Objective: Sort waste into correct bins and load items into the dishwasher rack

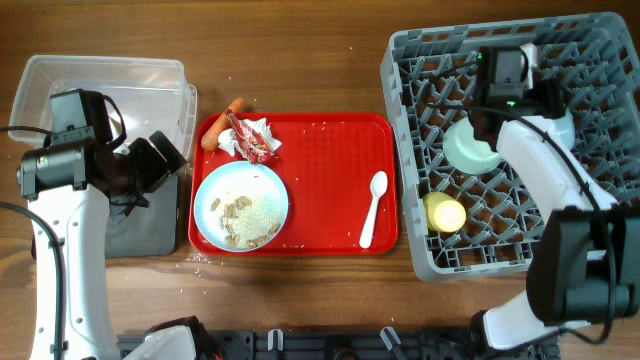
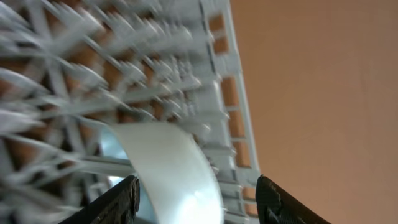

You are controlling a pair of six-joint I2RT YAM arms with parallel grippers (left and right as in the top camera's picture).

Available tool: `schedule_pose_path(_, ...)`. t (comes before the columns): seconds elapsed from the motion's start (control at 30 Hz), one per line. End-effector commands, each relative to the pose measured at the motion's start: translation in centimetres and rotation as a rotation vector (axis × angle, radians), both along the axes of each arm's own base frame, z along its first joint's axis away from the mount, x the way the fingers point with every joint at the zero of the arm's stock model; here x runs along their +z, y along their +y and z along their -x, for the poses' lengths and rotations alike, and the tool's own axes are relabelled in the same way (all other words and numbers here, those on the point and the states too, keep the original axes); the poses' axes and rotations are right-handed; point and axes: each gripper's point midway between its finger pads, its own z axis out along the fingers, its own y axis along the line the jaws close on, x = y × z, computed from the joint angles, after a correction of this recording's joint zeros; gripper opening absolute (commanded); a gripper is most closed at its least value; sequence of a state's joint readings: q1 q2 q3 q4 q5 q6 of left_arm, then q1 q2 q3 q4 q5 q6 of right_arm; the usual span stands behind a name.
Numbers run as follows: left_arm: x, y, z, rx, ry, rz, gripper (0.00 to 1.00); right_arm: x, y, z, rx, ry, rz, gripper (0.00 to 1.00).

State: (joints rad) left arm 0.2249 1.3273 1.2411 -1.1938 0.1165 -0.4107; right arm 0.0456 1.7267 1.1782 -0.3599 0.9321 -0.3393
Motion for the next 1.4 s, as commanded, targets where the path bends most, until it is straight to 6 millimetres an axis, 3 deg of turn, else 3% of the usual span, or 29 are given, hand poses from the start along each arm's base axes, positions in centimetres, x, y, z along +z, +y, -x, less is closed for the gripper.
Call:
schedule_pose_path(0.0, 0.6, 0.2, -0.1, 0.022, -0.018, -0.005, 1.0, 3.7, 4.7, -0.6, 0.151, -0.175, -0.216, 0.66)
schedule_pose_path(0.07, 0.6, 0.2, 0.0, 0.022, -0.017, -0.005, 1.0, 5.8, 7.8, -0.2, 0.238, -0.255, -0.355, 0.66)
schedule_pose_path(0.13, 0.6, 0.2, 0.0, 0.022, -0.017, -0.005, 1.0, 7.8, 12.7, 1.0, 0.376, -0.299, -0.565, 0.66)
schedule_pose_path(0.17, 0.6, 0.2, 0.0, 0.022, -0.017, -0.005, 1.0, 8.9, 16.2, 2.5, 0.422, -0.336, -0.746, 0.57)
schedule_pose_path(0.27, 0.6, 0.2, -0.1, 0.022, -0.018, -0.005, 1.0, 10.0, 26.3, 9.0, 0.597, -0.185, -1.198, 0.57)
schedule_pose_path(0.33, 0.6, 0.2, -0.1, 0.022, -0.018, -0.005, 1.0, 10.9, 30.4, 12.5, 0.731, -0.079, -1.316, 0.61)
schedule_pose_path(0.37, 0.6, 0.2, -0.1, 0.022, -0.018, -0.005, 1.0, 12.0, 31.7, 14.0, 0.677, -0.078, -1.45, 1.0)
schedule_pose_path(0.4, 0.6, 0.2, 0.0, 0.022, -0.017, -0.005, 1.0, 12.6, 32.0, 14.6, 0.547, -0.092, -1.578, 1.0)
schedule_pose_path(0.43, 0.6, 0.2, -0.1, 0.022, -0.018, -0.005, 1.0, 12.0, 31.6, 15.1, 0.489, -0.072, -1.591, 1.0)
schedule_pose_path(0.5, 0.6, 0.2, -0.1, 0.022, -0.018, -0.005, 1.0, 12.1, 30.8, 14.9, 0.606, -0.075, -1.491, 1.0)
schedule_pose_path(0.6, 0.6, 0.2, -0.1, 0.022, -0.018, -0.005, 1.0, 15.3, 26.3, 15.4, 0.666, -0.272, -1.303, 1.0)
schedule_pose_path(0.7, 0.6, 0.2, -0.1, 0.022, -0.018, -0.005, 1.0, 17.8, 20.8, 16.9, 0.583, -0.511, -1.141, 1.0)
schedule_pose_path(0.77, 0.6, 0.2, -0.1, 0.022, -0.018, -0.005, 1.0, 18.4, 17.6, 18.3, 0.538, -0.657, -1.083, 1.0)
schedule_pose_path(0.83, 0.6, 0.2, -0.1, 0.022, -0.018, -0.005, 1.0, 18.3, 16.1, 19.3, 0.578, -0.766, -1.043, 1.0)
schedule_pose_path(0.97, 0.6, 0.2, -0.1, 0.022, -0.018, -0.005, 1.0, 14.1, 15.2, 21.2, 0.649, -0.835, -0.997, 1.0)
schedule_pose_path(1.13, 0.6, 0.2, -0.1, 0.022, -0.018, -0.005, 1.0, 4.6, 14.0, 20.7, 0.485, -0.896, -1.113, 1.0)
schedule_pose_path(1.37, 0.6, 0.2, -0.1, 0.022, -0.018, -0.005, 1.0, 2.0, 15.3, 17.1, 0.58, -1.08, -1.213, 1.0)
